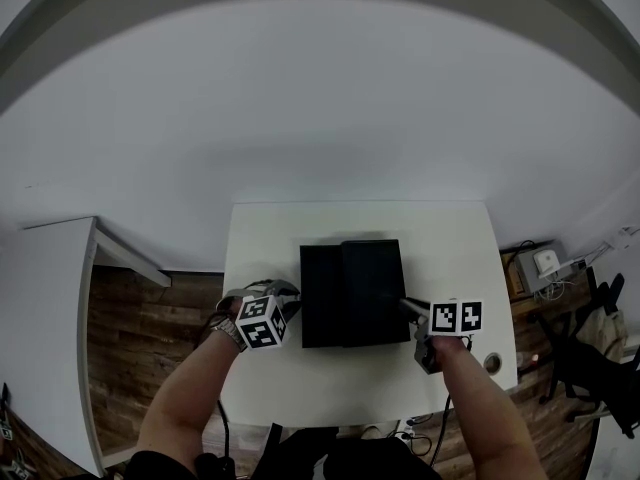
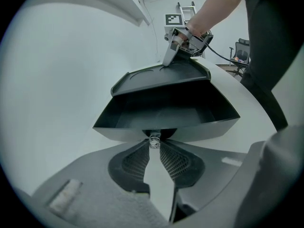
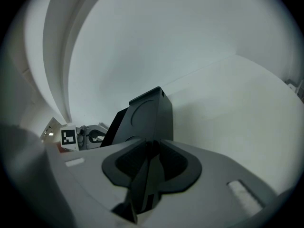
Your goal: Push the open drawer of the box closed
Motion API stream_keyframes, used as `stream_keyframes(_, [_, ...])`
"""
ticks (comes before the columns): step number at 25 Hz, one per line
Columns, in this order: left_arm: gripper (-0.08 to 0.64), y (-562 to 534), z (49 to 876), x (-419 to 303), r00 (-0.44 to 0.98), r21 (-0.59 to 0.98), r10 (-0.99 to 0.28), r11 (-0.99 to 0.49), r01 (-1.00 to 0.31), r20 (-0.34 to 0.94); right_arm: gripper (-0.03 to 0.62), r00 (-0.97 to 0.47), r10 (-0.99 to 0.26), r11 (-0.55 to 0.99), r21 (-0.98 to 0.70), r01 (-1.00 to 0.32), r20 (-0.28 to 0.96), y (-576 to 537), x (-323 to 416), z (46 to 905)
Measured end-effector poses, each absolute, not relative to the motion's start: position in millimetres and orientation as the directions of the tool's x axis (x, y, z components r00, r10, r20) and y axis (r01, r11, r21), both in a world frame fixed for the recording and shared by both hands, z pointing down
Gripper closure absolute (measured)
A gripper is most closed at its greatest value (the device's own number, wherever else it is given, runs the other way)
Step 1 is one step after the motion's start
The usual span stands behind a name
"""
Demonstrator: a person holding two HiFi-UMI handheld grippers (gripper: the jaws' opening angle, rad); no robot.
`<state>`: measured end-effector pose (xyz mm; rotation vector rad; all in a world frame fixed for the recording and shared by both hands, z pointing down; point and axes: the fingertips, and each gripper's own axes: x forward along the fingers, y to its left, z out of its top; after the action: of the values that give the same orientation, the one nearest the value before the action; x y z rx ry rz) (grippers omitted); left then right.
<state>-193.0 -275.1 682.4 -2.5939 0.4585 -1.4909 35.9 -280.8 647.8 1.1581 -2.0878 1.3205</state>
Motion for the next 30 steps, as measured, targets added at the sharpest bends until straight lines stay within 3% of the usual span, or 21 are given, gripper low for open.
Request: stream_keyframes(30, [0.489, -283.1, 683.6, -125.5, 0.53, -0.17, -0.254, -0.964, -0.203, 0.809, 0.497, -0.582, -0.448, 0.187, -0.566, -0.803, 0.678, -279.7, 35.2, 647.6])
